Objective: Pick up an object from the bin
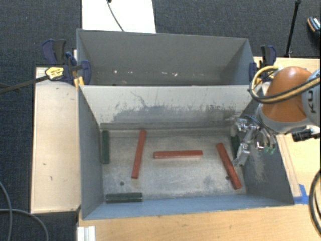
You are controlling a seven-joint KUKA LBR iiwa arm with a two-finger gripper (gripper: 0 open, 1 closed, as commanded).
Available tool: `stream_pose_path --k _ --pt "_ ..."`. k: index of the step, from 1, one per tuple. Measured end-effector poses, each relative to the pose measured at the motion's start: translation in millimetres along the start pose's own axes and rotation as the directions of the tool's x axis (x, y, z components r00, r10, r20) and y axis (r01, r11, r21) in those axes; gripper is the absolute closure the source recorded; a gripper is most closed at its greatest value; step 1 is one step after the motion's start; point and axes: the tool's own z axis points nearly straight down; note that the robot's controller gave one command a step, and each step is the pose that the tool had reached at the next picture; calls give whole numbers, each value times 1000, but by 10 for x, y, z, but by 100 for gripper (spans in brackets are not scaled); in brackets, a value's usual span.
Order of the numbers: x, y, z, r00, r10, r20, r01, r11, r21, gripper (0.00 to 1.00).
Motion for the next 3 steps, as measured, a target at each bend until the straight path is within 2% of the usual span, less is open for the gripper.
stream_pose_path --k 1,2,3 --pt "-23 134 13 818 -575 2 575 818 -12 0" --pt "223 294 -1030 466 -885 2 885 466 4 0" --pt "656 1062 48 174 -985 0 985 174 -9 0"
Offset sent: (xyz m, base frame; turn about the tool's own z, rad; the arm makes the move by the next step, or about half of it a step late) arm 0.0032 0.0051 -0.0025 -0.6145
